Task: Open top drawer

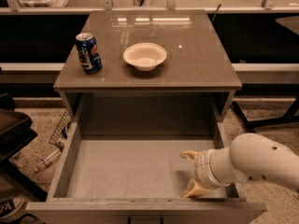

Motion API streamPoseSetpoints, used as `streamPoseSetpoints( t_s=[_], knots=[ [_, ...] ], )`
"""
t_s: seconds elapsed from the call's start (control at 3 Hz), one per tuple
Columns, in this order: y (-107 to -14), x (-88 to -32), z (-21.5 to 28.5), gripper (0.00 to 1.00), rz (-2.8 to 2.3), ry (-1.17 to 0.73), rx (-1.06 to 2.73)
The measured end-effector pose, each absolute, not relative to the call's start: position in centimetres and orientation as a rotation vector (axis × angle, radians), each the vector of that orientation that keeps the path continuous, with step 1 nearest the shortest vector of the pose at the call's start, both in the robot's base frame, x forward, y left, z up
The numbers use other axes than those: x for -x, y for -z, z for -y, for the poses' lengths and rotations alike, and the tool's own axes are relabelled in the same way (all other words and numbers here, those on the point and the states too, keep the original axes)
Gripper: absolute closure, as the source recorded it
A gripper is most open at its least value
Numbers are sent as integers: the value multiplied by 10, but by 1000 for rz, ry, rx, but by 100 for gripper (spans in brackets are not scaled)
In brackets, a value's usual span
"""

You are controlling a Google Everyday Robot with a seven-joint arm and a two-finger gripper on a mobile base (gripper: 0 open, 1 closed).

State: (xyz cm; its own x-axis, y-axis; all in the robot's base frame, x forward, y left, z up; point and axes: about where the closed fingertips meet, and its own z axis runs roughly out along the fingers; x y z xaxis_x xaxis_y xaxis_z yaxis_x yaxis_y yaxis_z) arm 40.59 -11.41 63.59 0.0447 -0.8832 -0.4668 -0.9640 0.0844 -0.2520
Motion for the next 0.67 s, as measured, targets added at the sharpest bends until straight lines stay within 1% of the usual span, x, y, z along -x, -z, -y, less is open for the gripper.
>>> streamPoseSetpoints(
  t_s=[0.33,0.67],
  knots=[
    [-636,-406,114,0,-1854,-205,1818],
    [-636,-406,114,0,-1854,-205,1818]
  ],
)
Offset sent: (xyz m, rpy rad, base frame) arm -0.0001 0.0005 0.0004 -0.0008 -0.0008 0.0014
